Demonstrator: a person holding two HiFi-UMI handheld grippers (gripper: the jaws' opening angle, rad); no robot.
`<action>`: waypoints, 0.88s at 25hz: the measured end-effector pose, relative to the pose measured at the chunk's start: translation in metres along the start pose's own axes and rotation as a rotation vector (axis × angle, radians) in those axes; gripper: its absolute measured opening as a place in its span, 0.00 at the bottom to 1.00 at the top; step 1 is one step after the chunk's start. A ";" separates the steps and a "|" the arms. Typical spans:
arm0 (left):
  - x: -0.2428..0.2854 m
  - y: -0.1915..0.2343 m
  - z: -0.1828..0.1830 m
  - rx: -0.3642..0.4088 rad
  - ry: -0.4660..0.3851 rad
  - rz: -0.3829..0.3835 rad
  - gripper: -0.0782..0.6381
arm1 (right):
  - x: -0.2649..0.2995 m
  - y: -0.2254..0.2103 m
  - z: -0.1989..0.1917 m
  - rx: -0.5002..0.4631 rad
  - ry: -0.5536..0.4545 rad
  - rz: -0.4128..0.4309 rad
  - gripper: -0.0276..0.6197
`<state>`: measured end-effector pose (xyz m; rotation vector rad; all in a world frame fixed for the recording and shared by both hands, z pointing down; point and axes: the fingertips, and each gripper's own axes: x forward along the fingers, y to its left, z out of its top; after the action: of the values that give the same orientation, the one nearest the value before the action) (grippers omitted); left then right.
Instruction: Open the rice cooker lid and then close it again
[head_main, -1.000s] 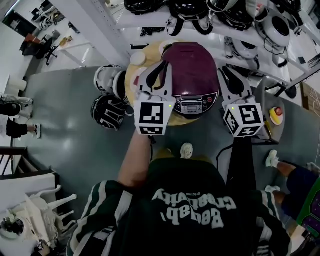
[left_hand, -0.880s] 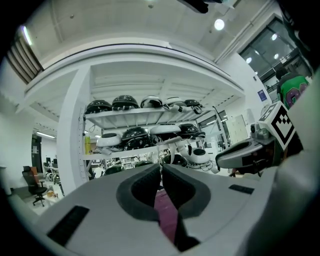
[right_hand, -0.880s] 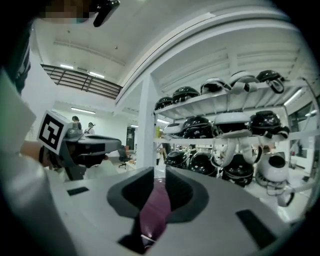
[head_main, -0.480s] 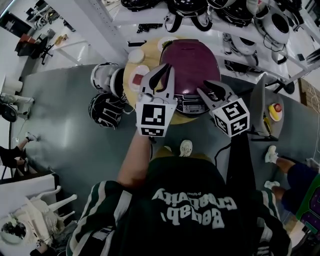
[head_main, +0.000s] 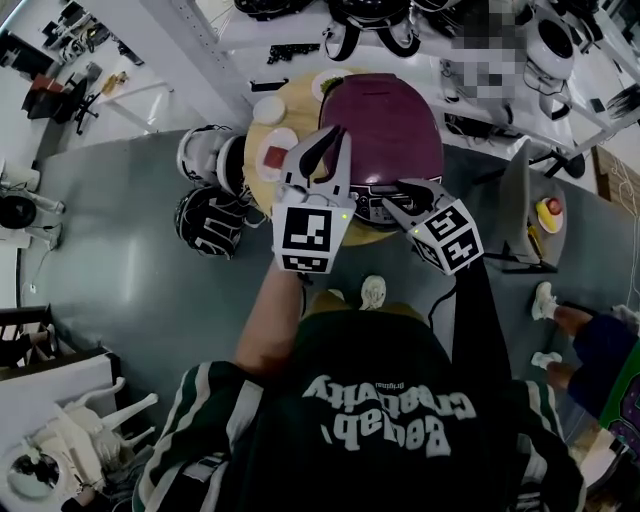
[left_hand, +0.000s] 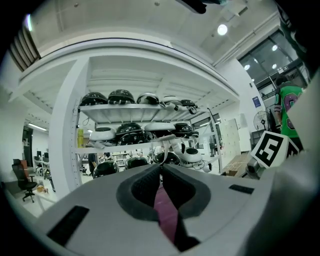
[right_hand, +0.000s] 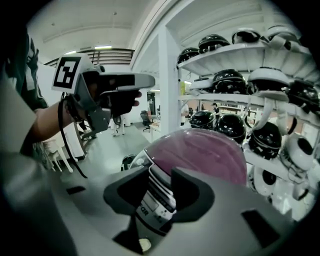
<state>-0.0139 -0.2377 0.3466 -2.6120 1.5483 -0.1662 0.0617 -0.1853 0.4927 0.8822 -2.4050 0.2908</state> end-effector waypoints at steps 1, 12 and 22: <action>-0.001 0.000 0.000 0.000 0.000 -0.003 0.11 | 0.001 0.001 -0.003 0.003 0.007 -0.004 0.27; -0.006 0.003 0.004 -0.003 -0.004 -0.015 0.11 | 0.001 0.000 -0.006 0.053 -0.015 -0.072 0.28; -0.011 0.012 0.007 0.004 -0.009 -0.012 0.11 | 0.006 0.006 -0.008 -0.001 0.024 -0.109 0.33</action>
<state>-0.0289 -0.2337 0.3377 -2.6163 1.5278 -0.1576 0.0579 -0.1807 0.5026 0.9993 -2.3255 0.2570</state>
